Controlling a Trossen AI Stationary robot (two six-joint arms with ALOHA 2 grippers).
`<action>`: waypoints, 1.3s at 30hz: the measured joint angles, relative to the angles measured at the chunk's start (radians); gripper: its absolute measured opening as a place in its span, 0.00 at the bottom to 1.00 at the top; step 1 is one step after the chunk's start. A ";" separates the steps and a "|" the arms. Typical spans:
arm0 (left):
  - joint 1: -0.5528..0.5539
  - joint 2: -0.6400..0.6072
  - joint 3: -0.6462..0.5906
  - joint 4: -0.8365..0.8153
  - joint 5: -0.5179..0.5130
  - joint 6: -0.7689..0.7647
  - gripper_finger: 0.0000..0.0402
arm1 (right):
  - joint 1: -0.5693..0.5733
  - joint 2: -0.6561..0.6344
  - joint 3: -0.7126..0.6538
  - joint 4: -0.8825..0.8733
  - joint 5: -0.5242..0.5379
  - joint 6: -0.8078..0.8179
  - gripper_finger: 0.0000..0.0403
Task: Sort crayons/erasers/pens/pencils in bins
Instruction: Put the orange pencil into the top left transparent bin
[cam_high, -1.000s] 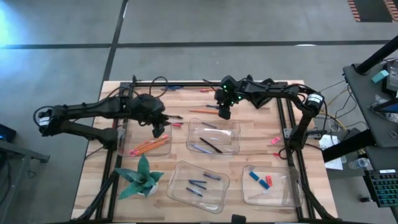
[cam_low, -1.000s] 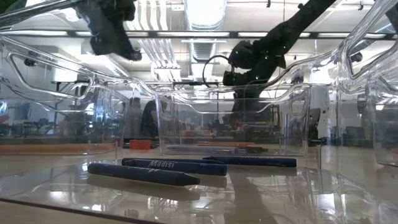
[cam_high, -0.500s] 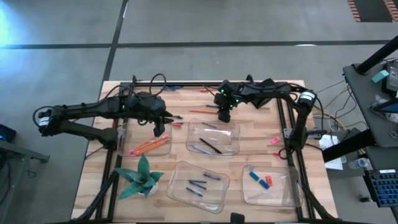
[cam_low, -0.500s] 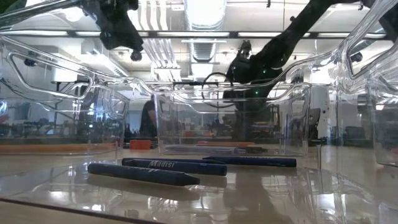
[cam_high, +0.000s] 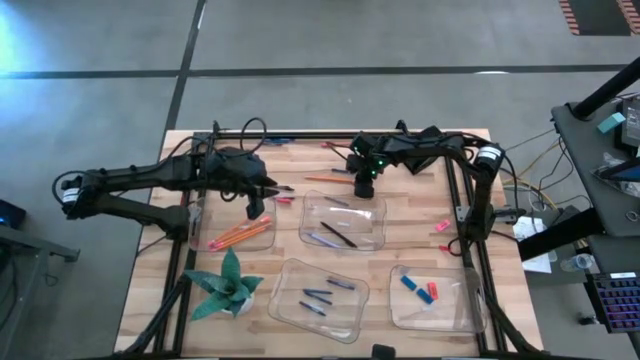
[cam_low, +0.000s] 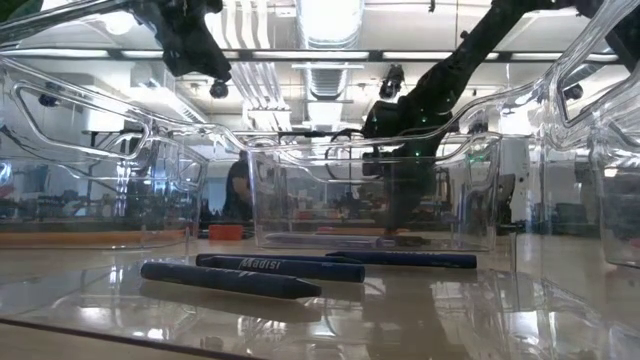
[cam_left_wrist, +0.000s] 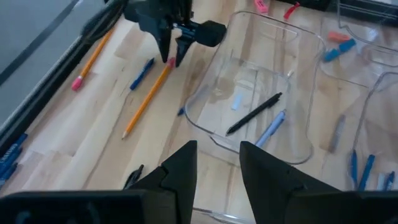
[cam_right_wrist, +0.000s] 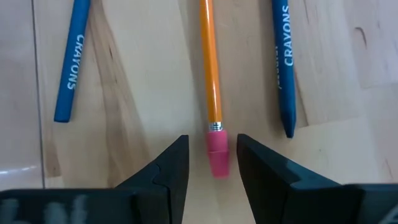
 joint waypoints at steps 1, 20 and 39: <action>0.000 0.000 0.000 0.001 -0.006 0.001 0.27 | 0.000 0.004 0.000 0.001 0.002 -0.005 0.30; 0.000 -0.005 0.000 -0.003 -0.007 0.023 0.27 | 0.003 0.015 0.005 -0.001 0.059 -0.079 0.06; 0.000 -0.004 -0.029 0.052 -0.032 0.097 0.27 | 0.002 -0.182 0.000 0.030 0.053 -0.050 0.05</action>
